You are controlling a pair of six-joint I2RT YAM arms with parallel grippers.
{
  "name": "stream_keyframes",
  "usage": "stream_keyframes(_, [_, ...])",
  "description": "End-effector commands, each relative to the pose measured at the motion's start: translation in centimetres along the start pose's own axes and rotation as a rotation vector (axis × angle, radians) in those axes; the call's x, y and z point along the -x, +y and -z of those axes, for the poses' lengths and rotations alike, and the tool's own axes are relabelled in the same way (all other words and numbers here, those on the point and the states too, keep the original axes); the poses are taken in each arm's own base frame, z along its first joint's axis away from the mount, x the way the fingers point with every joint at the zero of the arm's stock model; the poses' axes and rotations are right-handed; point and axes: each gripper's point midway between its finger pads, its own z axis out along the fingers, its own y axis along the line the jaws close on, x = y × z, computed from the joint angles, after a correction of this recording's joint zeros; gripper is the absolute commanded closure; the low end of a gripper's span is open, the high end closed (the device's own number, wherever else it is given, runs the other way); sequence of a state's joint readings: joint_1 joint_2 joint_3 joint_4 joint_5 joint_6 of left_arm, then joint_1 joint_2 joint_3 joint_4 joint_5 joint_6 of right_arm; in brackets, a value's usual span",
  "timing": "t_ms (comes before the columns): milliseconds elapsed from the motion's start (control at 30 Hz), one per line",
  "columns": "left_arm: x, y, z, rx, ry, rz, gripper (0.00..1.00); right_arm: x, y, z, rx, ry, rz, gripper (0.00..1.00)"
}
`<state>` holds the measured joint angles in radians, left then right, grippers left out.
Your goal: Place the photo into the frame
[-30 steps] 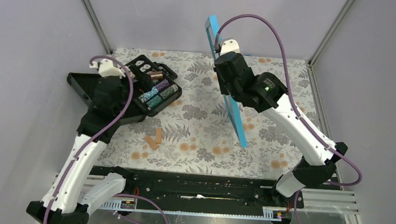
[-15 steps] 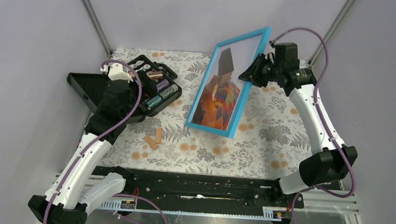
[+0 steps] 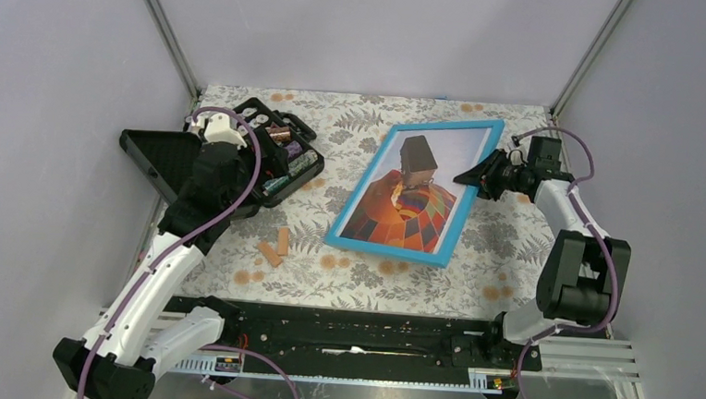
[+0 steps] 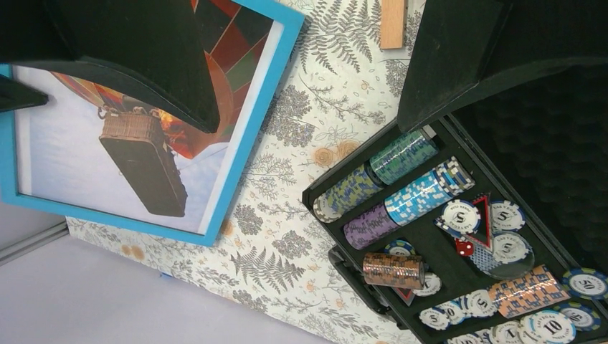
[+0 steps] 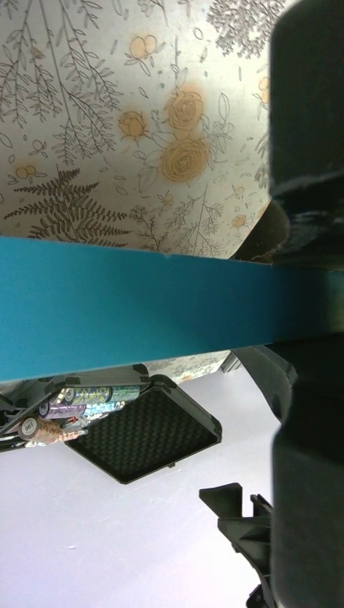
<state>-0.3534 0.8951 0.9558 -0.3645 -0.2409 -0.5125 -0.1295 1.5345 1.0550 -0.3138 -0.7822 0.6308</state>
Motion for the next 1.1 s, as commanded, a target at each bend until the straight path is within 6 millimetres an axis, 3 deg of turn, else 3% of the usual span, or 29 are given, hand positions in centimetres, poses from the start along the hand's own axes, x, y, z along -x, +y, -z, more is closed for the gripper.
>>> stream_keyframes(0, [0.6, -1.3, -0.2, -0.06, -0.022, 0.002, 0.01, -0.1, -2.6, -0.7, -0.027, 0.038, 0.043, 1.0])
stream_keyframes(200, [0.1, -1.4, -0.5, -0.065, -0.002, 0.003, 0.01, 2.8, -5.7, 1.6, -0.053, -0.21, -0.114, 1.0])
stream_keyframes(400, [-0.1, -1.5, -0.5, -0.07, 0.004, 0.003, 0.01, 4.0, -6.5, 3.6, -0.093, -0.326, -0.123, 1.0])
stream_keyframes(533, [-0.1, -1.7, -0.5, -0.08, 0.008, 0.004, 0.01, 2.5, -8.2, 4.1, -0.195, -0.284, -0.152, 1.0])
stream_keyframes(633, [-0.1, -1.8, -0.3, -0.083, 0.006, 0.004, 0.01, 0.5, -10.1, 4.9, -0.24, -0.39, -0.241, 1.0])
stream_keyframes(733, [-0.1, -1.9, -0.2, -0.088, 0.006, 0.004, 0.01, -0.9, -12.6, 6.8, -0.332, -0.548, -0.327, 1.0])
stream_keyframes(833, [-0.2, -2.1, -0.2, -0.093, 0.008, -0.002, 0.01, -2.2, -13.8, 8.4, -0.35, -0.677, -0.397, 1.0])
stream_keyframes(1000, [-0.4, -2.7, 0.1, -0.111, 0.01, -0.005, 0.01, -4.0, -15.4, 14.0, -0.439, -0.963, -0.434, 1.0])
stream_keyframes(1067, [-0.4, -3.1, 0.3, -0.123, 0.013, -0.008, 0.01, -4.8, -16.1, 15.2, -0.479, -1.013, -0.459, 1.0])
